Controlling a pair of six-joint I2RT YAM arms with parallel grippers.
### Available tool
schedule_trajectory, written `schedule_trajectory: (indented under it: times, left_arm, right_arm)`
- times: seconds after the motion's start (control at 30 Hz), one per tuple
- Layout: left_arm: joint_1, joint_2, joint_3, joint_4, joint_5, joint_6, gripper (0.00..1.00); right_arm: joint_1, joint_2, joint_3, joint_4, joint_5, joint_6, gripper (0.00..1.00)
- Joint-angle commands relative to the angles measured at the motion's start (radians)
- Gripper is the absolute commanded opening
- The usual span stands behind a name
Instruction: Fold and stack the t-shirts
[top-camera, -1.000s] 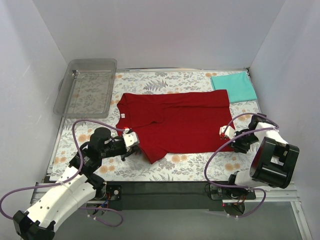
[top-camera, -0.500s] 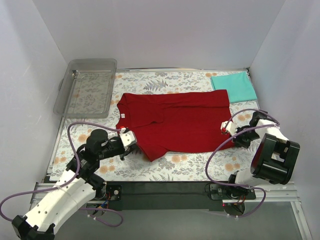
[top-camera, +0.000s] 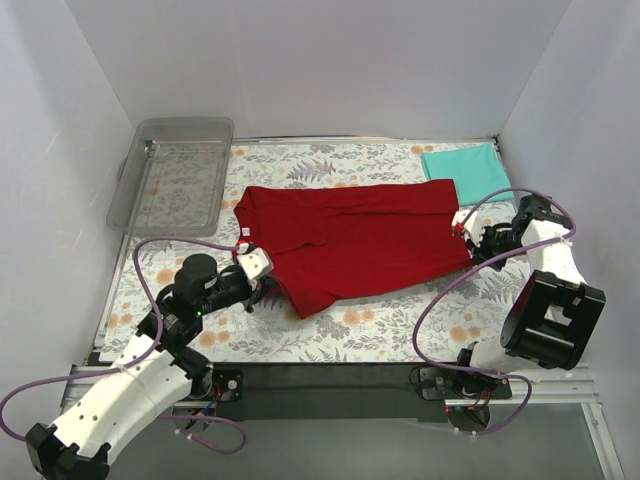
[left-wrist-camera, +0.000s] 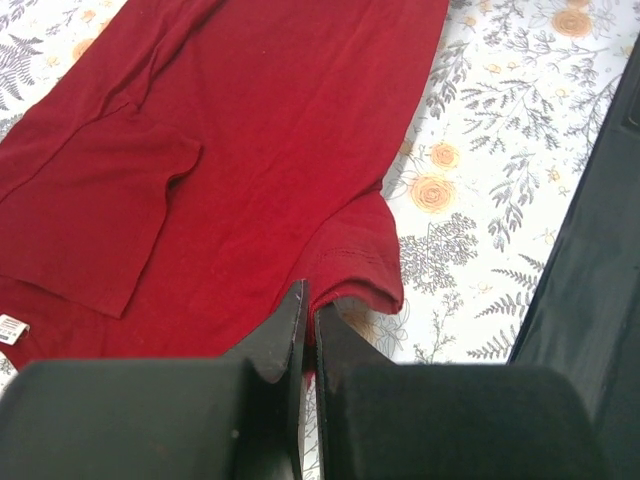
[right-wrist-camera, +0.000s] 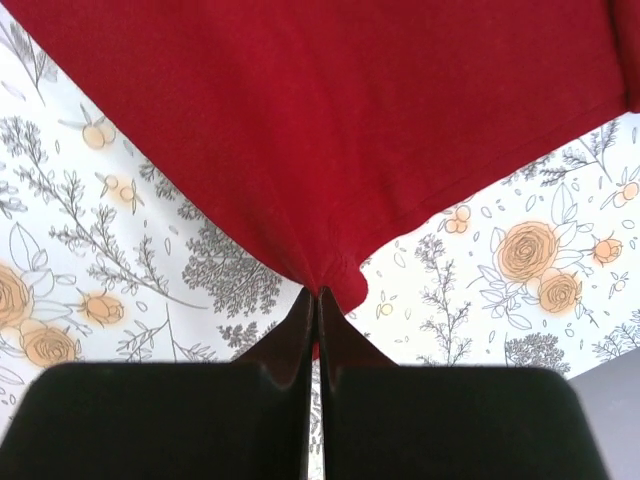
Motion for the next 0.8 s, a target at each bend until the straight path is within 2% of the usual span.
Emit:
schedule_trajectory:
  times: [0.0,0.33,0.53,0.7,0.77]
  left_arm:
    - [-0.005,0.029,0.026,0.065,-0.032,-0.040,0.00]
    - [0.000,0.138,0.054,0.151,-0.126,-0.074,0.00]
    - [0.050,0.211,0.069,0.194,-0.157,-0.070,0.00]
    - [0.162,0.268,0.086,0.300,-0.086,-0.108,0.00]
    - [0.222,0.293,0.098,0.341,-0.016,-0.128,0.00]
  right_arm:
    - [-0.004,0.046,0.071,-0.027,-0.076,0.070,0.01]
    - [-0.004,0.156,0.189,-0.015,-0.164,0.165,0.01]
    - [-0.004,0.216,0.213,-0.008,-0.159,0.180,0.01]
    - [-0.004,0.251,0.212,-0.004,-0.153,0.180,0.01]
    - [-0.004,0.264,0.215,-0.002,-0.158,0.184,0.01]
